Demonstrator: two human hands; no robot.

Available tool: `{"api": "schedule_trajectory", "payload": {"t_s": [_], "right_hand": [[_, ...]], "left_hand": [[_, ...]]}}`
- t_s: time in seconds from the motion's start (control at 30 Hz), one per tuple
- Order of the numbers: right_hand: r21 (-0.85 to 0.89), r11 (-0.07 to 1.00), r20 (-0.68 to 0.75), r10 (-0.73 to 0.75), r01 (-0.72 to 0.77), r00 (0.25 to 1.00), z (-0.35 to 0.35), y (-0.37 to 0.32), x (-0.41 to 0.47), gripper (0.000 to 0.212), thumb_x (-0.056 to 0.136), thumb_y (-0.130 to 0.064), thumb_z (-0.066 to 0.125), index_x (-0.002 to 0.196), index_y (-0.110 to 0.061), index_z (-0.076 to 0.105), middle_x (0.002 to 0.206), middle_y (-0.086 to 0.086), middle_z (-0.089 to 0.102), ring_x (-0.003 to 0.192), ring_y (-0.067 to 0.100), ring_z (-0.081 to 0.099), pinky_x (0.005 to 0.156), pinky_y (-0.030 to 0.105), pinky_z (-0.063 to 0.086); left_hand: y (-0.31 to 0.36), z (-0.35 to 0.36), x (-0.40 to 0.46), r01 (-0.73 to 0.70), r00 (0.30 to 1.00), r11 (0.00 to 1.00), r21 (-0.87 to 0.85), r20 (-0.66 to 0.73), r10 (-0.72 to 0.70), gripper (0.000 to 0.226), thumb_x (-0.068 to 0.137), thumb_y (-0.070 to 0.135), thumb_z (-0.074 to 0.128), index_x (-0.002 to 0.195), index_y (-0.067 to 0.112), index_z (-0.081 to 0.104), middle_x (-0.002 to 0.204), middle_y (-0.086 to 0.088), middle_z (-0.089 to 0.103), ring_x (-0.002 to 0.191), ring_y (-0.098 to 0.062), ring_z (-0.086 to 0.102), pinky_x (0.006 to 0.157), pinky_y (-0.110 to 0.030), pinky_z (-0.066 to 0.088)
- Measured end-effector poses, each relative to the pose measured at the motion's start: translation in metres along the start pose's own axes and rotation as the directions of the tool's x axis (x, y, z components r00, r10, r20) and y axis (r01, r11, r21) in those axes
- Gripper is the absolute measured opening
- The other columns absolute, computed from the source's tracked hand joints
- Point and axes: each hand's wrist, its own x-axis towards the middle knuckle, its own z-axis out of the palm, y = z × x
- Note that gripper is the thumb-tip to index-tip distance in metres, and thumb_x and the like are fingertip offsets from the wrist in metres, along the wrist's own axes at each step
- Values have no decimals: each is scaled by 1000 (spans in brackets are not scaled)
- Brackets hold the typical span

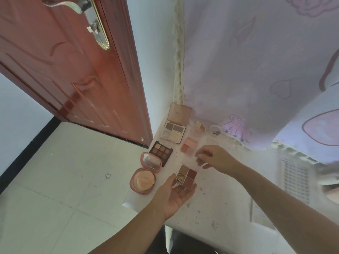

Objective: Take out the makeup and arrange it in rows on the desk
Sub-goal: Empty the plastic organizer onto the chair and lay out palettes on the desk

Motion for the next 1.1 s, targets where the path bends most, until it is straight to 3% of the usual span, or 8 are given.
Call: {"api": "schedule_trajectory", "payload": {"t_s": [0.13, 0.33, 0.5, 0.63, 0.7, 0.9, 1.0, 1.1], "right_hand": [[-179, 983, -85, -52, 36, 995, 27, -5, 21, 14, 92, -14, 51, 94, -15, 65, 83, -3, 69, 74, 5, 65, 73, 26, 53], [-237, 972, -108, -34, 7, 994, 43, -5, 37, 17, 93, -14, 50, 100, -7, 64, 92, 5, 70, 80, 16, 63, 72, 26, 48], [-519, 854, -100, -114, 46, 988, 41, -4, 36, 27, 95, -30, 46, 110, -15, 62, 106, 3, 61, 91, 20, 56, 75, 33, 46], [-482, 874, -100, -130, 66, 987, 25, -2, 28, 28, 96, -28, 46, 118, -18, 61, 113, 1, 58, 98, 17, 55, 82, 29, 44], [-424, 903, -90, -120, 71, 989, 10, 5, 17, 27, 95, -21, 48, 117, -16, 63, 113, 2, 61, 100, 17, 57, 89, 27, 43], [-187, 979, -247, 32, -80, 968, -53, 58, -46, 18, 93, -15, 53, 103, -18, 67, 96, -3, 68, 88, 14, 64, 84, 22, 49], [-356, 915, -267, 97, -192, 959, -74, 99, -88, 21, 93, -19, 51, 108, -22, 65, 106, -5, 66, 94, 10, 60, 85, 19, 42], [-546, 816, -115, 151, -189, 982, -69, 137, -124, 35, 88, -36, 59, 121, -26, 53, 132, -3, 47, 118, 13, 48, 99, 23, 35]], "left_hand": [[2, -6, -1, -79, 985, 996, -33, -155, 73, 18, 95, 14, 51, 103, -2, 54, 114, -33, 57, 108, -46, 57, 95, -50, 46], [4, -3, -10, -163, 952, 987, -10, -264, 154, 7, 93, 1, 49, 97, -3, 53, 101, -27, 57, 106, -41, 54, 100, -47, 44], [3, 7, -14, -145, 942, 989, 27, -303, 147, 8, 94, 3, 49, 100, -2, 50, 101, -23, 53, 106, -37, 52, 101, -46, 43], [-8, 17, -13, -88, 949, 993, 78, -295, 107, 10, 95, 4, 47, 102, -2, 47, 99, -22, 48, 92, -34, 51, 91, -40, 46], [-17, 25, -8, -58, 952, 990, 130, -291, 94, 6, 96, 4, 45, 93, -1, 47, 89, -18, 45, 77, -29, 45, 83, -38, 43], [-67, 61, 17, 47, 965, 919, 392, -257, 60, 12, 94, 3, 44, 85, 2, 51, 87, -15, 53, 84, -25, 53, 91, -38, 43], [-102, 80, 30, 92, 980, 826, 556, -197, 23, 16, 95, 5, 43, 83, 8, 53, 88, -8, 54, 84, -18, 53, 92, -35, 43], [-130, 96, 37, 107, 991, 718, 688, -136, -17, 17, 95, 9, 42, 84, 15, 53, 94, -5, 53, 90, -16, 51, 90, -31, 41]]}}
